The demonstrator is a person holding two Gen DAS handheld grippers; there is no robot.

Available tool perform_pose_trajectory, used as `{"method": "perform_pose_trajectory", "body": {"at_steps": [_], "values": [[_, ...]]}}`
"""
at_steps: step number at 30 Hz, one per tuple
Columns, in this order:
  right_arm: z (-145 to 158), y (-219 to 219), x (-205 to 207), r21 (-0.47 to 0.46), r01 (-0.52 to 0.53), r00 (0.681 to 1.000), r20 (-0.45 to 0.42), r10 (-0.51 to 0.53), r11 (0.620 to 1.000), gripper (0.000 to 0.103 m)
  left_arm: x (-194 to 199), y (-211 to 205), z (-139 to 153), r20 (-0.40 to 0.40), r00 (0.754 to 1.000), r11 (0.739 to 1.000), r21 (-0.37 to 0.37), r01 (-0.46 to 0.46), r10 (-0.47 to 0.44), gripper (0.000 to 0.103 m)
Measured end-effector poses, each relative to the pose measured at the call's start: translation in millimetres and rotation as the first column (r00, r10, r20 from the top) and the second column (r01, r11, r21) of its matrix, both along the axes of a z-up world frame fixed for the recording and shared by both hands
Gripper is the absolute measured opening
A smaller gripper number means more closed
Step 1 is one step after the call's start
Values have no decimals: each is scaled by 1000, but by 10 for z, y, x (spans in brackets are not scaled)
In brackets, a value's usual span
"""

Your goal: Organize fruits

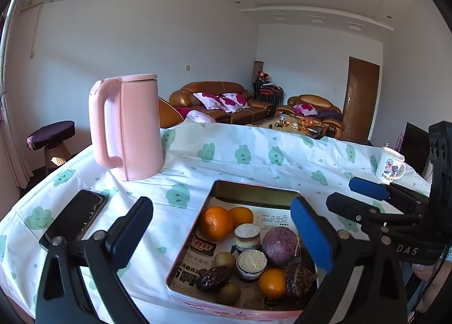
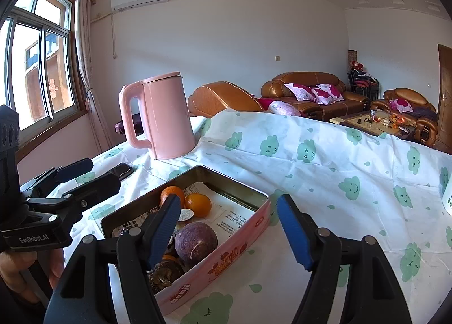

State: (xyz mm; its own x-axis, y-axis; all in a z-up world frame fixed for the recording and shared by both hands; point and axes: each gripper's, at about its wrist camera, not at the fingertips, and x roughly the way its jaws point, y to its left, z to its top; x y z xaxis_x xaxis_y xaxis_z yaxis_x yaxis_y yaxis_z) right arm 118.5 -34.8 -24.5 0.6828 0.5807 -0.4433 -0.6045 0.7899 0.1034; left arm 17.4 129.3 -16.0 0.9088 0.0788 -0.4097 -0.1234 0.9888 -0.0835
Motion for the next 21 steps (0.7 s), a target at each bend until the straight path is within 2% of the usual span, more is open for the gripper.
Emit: {"method": "perform_pose_trajectory", "body": {"at_steps": [21], "values": [[78,-165,-105,29,33,999,25,-33,999,77,-42,-68,31,6,1000,1000,3,8,-8,103]]}}
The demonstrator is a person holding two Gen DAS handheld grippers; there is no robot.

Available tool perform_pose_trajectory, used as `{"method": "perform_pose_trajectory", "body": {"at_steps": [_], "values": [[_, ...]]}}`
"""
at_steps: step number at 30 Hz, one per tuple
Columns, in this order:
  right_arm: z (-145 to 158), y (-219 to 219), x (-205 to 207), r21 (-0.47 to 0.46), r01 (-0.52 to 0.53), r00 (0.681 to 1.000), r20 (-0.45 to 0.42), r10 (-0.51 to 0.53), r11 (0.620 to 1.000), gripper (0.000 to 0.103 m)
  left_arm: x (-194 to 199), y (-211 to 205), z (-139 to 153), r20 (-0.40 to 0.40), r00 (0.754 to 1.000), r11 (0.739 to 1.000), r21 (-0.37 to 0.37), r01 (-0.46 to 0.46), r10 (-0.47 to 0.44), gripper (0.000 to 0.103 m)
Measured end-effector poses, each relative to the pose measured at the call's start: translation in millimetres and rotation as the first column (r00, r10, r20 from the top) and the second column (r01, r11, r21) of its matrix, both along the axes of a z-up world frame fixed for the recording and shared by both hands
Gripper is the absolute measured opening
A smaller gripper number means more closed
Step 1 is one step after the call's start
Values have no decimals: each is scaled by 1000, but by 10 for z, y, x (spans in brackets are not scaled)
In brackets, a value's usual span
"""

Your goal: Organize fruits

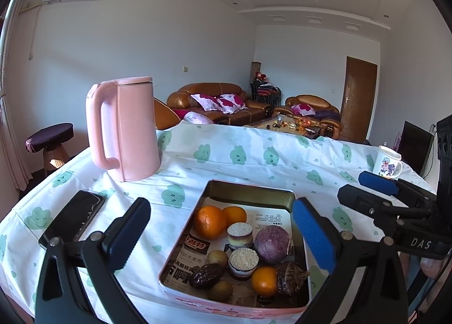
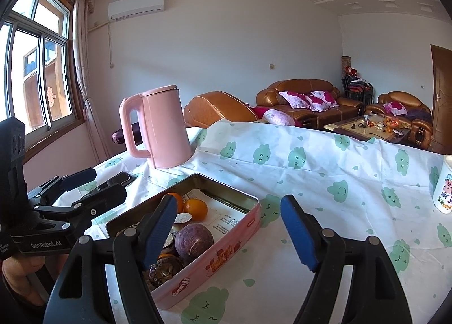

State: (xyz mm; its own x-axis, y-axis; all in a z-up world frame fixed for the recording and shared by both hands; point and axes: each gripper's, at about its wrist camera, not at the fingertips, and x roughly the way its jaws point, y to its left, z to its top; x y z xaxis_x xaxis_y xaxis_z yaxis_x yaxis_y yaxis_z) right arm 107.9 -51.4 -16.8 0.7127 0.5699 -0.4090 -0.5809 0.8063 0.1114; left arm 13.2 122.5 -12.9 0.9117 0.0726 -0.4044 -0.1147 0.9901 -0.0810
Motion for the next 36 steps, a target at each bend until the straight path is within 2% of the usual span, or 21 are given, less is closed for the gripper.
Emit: {"method": "perform_pose_trajectory", "body": {"at_steps": [22,36], "values": [[3,-38,-41,13,6,1000,5,-6,1000,77,5,-39,-6,-1,1000,1000,2,3,-3,103],[59,-157,-101,18,30,999,35,-30,999,77,-15,-151,30,10,1000,999,35,-1,1,103]]}}
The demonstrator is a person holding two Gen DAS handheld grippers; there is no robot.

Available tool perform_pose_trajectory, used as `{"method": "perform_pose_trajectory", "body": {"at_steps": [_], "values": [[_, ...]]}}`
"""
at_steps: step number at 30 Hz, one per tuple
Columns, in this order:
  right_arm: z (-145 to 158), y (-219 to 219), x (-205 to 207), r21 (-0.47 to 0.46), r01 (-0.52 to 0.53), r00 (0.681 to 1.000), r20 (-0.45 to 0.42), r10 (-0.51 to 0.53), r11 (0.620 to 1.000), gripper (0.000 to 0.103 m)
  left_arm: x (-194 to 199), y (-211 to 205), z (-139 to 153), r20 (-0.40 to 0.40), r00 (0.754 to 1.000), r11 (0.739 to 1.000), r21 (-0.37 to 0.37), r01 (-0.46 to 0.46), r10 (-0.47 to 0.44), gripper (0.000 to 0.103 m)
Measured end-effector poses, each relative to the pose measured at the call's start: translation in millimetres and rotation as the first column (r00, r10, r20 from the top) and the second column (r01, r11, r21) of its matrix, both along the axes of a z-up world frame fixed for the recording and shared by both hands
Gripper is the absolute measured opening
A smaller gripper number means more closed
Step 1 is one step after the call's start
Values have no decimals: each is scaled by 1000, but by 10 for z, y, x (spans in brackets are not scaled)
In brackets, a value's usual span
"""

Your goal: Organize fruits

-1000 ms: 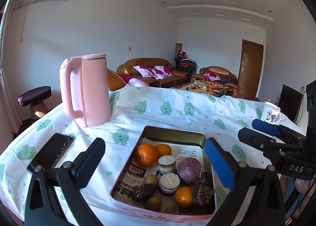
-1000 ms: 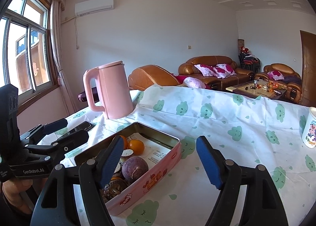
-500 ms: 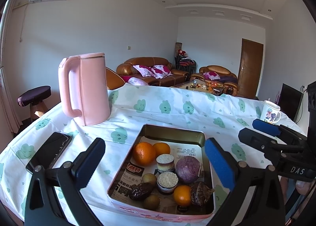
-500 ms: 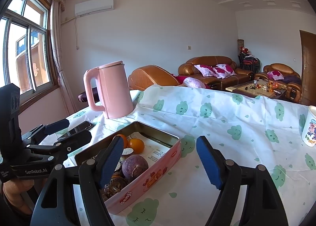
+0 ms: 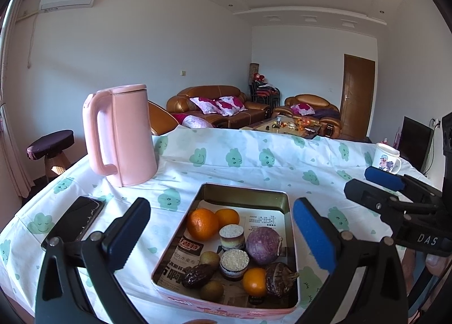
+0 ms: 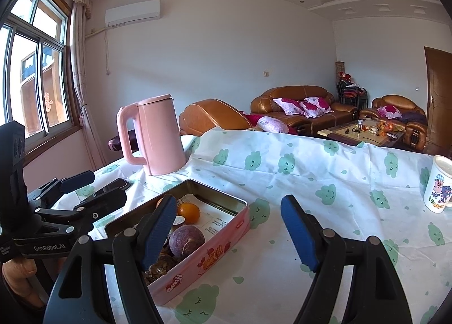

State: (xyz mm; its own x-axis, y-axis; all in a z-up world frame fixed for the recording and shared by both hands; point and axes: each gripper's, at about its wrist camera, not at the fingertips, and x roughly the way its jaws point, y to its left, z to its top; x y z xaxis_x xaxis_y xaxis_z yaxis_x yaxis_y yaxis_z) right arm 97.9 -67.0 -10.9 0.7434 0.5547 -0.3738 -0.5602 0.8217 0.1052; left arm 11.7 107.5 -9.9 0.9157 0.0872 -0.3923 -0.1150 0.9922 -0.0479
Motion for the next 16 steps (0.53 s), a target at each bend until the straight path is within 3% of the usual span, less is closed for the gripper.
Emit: {"method": "perform_pose_trajectory", "body": {"at_steps": [16], "values": [[-97,-107,12,-22,18,1000,-21,-19,1000,77,13,-83,-25,-20,1000,1000,26,-3,3,103]]}}
